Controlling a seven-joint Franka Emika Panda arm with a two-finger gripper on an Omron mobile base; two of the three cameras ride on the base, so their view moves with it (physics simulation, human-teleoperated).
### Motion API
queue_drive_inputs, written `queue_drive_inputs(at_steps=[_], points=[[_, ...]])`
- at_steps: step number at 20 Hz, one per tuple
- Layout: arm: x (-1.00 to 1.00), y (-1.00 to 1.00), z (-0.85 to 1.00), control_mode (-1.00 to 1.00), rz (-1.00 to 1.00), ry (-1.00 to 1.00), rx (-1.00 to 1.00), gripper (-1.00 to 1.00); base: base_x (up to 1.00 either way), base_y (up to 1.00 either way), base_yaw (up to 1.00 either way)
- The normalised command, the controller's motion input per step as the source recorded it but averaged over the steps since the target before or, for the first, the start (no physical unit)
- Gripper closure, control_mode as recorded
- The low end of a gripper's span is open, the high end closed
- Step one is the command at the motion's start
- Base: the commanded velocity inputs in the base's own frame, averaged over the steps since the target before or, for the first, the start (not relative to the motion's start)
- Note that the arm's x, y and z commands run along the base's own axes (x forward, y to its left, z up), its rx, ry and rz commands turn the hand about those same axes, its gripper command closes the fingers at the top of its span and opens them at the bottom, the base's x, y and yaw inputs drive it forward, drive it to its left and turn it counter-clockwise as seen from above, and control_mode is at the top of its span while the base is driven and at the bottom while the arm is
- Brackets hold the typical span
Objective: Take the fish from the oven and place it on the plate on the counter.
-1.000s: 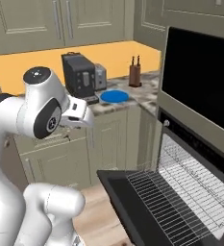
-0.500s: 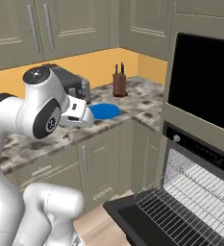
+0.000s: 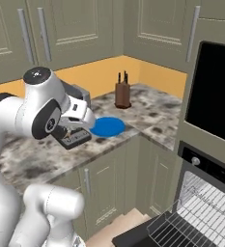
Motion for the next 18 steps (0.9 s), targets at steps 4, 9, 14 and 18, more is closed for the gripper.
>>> queue_drive_inputs(at_steps=[4, 9, 14, 18], points=[[0.0, 0.0, 0.0, 1.0, 0.0, 0.0, 0.0, 1.0, 0.98, -0.76, 0.0], [0.0, 0.0, 0.0, 1.0, 0.0, 0.0, 0.0, 1.0, 0.14, -0.08, 0.0], [0.0, 0.0, 0.0, 1.0, 0.0, 0.0, 0.0, 1.0, 0.0, 0.0, 0.0], [0.58, 0.0, 0.0, -1.0, 0.0, 0.08, 0.0, 1.0, 0.04, 0.0, 0.0]])
